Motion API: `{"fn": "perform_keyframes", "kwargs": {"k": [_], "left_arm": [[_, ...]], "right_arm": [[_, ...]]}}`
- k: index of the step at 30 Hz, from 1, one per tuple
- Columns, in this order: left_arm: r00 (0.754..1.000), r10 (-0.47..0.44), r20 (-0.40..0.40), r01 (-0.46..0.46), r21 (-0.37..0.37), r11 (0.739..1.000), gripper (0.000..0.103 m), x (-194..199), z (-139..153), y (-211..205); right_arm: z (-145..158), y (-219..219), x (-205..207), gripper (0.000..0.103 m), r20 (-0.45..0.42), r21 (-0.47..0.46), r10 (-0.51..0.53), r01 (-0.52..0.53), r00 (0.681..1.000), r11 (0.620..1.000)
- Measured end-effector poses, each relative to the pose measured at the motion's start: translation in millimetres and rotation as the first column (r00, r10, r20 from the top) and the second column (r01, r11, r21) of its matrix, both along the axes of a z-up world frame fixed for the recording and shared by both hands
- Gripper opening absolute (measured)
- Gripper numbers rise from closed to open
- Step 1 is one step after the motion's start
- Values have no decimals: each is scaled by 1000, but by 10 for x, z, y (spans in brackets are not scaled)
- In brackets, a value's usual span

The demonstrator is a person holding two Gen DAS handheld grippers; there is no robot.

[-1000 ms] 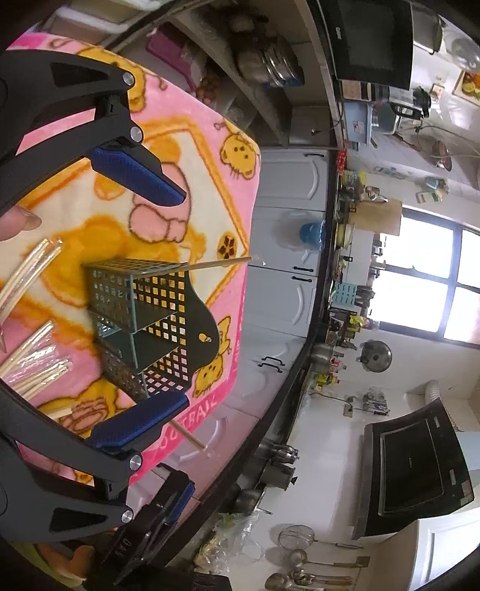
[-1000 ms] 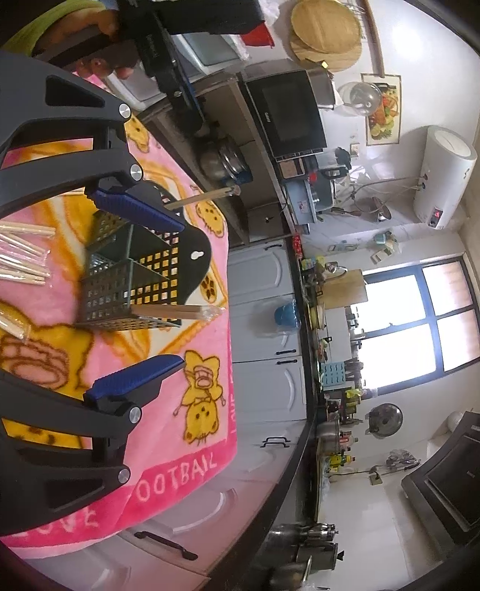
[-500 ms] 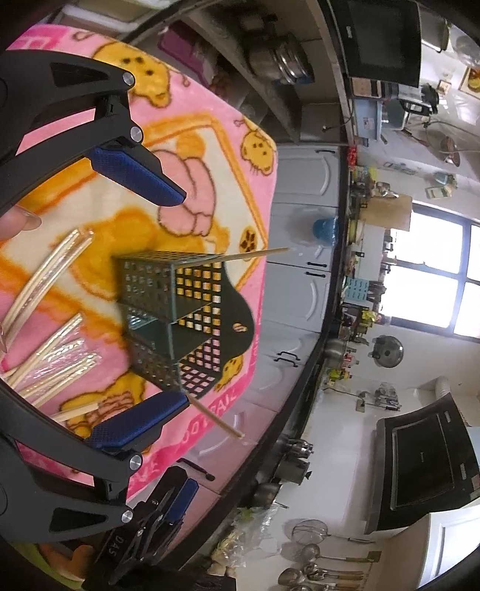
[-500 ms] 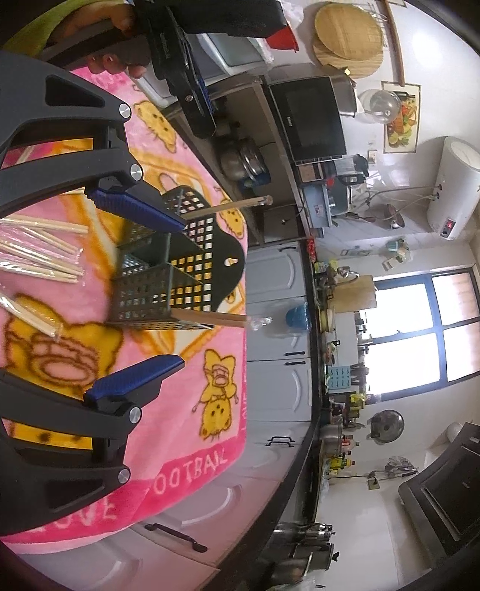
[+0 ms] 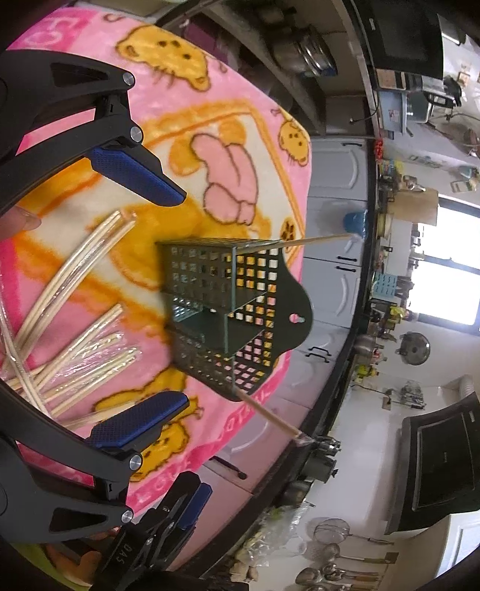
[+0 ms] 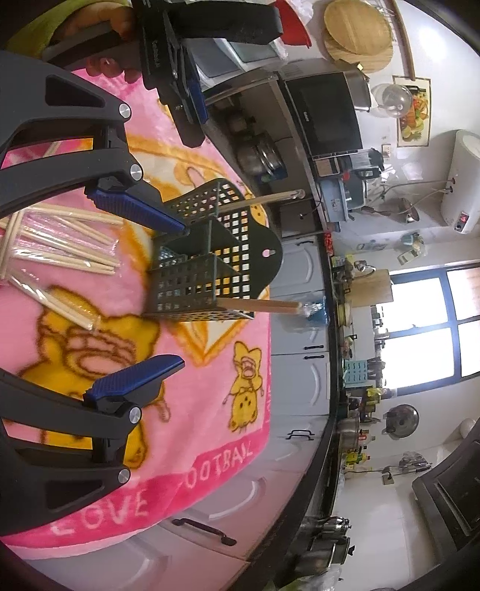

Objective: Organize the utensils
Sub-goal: 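Withdraw both open grippers from the basket toward the chopstick pile, then grasp a wrapped chopstick with the left gripper while the right gripper grasps another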

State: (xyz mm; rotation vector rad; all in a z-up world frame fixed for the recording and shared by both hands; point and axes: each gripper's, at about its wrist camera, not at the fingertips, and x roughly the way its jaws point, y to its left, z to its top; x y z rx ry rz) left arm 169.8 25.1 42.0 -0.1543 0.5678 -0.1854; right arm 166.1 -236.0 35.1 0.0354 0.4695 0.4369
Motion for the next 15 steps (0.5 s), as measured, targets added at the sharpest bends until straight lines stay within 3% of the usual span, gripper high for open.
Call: {"fn": "perform_keyframes", "kwargs": {"k": [15], "left_arm": [[992, -50, -118, 49, -11, 999, 92, 48, -327, -162]], "right_arm": [[-325, -136, -36, 66, -96, -18, -17, 15, 995, 1000]]}}
